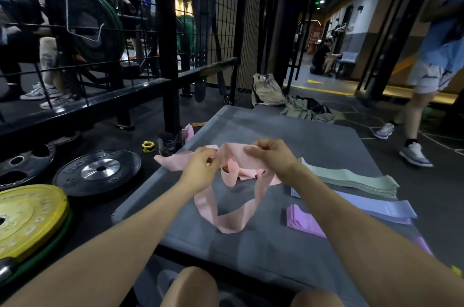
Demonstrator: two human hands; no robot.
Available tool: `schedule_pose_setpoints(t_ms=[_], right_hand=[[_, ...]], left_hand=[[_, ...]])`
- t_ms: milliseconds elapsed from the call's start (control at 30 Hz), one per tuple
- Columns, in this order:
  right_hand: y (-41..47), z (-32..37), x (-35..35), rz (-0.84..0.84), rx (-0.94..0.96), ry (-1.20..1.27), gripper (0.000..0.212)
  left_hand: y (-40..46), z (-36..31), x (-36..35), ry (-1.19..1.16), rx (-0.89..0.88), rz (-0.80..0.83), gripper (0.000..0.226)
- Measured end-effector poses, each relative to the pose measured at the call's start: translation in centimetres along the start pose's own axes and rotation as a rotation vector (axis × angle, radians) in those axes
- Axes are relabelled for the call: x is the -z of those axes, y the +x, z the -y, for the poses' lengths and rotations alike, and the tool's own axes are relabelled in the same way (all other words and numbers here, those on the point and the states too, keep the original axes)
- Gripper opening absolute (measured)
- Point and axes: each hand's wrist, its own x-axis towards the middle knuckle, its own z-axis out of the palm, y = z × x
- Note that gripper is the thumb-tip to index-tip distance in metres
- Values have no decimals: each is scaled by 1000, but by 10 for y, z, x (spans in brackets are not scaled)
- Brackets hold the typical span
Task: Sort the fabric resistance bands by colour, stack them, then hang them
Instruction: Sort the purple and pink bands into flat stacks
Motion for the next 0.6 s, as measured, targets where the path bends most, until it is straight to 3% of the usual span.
schedule_pose_setpoints(t_ms=[100, 200, 267, 433, 500, 600], right_hand=[[0, -5, 9, -35, -33, -22, 24], [-2, -10, 9, -15, -37, -113, 28], [-2, -12, 7, -5, -29, -134, 27], [-4, -19, 8, 40, -58, -358, 30], [-6, -24, 6, 51, -54, -507, 39], [-11, -32, -1, 76, -35, -562, 33]], left_hand=[[1, -2, 14, -323, 138, 54, 16], [0, 0, 25, -597, 287, 149, 21], [2, 3, 32, -660, 343, 149, 16], [3, 10, 42, -558, 454, 107, 20], [0, 14, 46, -422, 455, 132, 24], [-9, 25, 50, -197, 429, 193, 28]])
